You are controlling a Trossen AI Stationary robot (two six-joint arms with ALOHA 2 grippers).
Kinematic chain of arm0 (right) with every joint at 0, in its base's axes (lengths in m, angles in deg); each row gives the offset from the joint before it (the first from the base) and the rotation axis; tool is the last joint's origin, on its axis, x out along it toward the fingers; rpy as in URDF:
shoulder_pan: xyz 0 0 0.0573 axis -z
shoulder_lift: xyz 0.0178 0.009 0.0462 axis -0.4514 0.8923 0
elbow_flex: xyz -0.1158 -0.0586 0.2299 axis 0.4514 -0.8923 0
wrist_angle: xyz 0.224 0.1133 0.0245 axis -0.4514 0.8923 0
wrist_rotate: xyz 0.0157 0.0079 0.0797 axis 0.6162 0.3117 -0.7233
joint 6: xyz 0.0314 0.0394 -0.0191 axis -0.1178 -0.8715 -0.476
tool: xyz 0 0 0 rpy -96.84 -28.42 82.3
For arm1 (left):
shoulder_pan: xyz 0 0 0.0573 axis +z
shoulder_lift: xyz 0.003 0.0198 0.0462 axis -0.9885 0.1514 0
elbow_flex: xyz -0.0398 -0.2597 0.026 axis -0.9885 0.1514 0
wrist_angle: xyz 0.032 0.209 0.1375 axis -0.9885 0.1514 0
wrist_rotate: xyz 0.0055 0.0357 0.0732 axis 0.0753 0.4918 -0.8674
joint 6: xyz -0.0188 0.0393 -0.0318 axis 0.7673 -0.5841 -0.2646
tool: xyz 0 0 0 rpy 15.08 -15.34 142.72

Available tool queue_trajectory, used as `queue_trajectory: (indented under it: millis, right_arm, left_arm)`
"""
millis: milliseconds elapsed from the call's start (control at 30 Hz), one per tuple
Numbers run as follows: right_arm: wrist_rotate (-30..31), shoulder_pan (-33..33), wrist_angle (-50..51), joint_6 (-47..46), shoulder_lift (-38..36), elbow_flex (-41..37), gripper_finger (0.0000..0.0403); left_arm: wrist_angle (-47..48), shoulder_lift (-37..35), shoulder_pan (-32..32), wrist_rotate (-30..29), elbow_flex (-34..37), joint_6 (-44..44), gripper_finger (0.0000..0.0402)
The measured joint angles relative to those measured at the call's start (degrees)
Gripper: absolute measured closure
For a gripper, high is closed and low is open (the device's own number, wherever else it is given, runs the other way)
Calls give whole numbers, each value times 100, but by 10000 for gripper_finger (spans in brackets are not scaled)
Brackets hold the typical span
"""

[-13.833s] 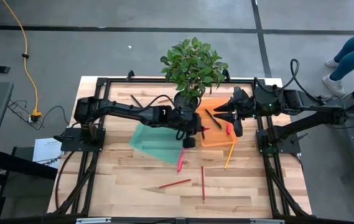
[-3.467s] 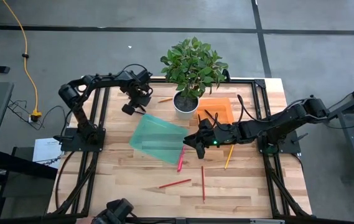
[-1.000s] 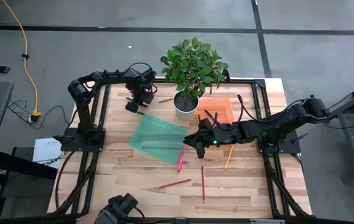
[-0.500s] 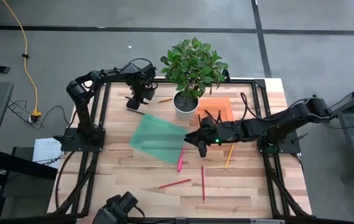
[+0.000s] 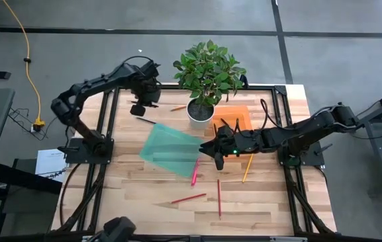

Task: Sort pens & pencils
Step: Put the black pen into the orange bin

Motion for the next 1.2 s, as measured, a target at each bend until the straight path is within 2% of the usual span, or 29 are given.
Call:
queue_trajectory:
  millis: [200,367,600,833,1033,1200]
  right_arm:
    - [-142,123,15,129,-145,-2,304]
    - [-149,241,-26,309,-418,-2,304]
    - [-151,312,-262,530,-788,0,304]
    - [-153,272,-344,541,-1047,0,304]
    - [-159,155,-640,523,-1128,0,304]
    - [-155,50,-932,501,-1132,0,304]
  left_arm:
    - [157,-776,-13,344,0,429,371]
    - [157,-1370,-368,635,0,846,371]
    - [-14,-1937,-1398,738,0,1654,370]
    - [-853,-2266,-2608,841,0,2685,370]
    - [-1736,-2269,-3518,703,-1,3300,370]
    - [-2539,-2229,-4086,269,0,3559,370]
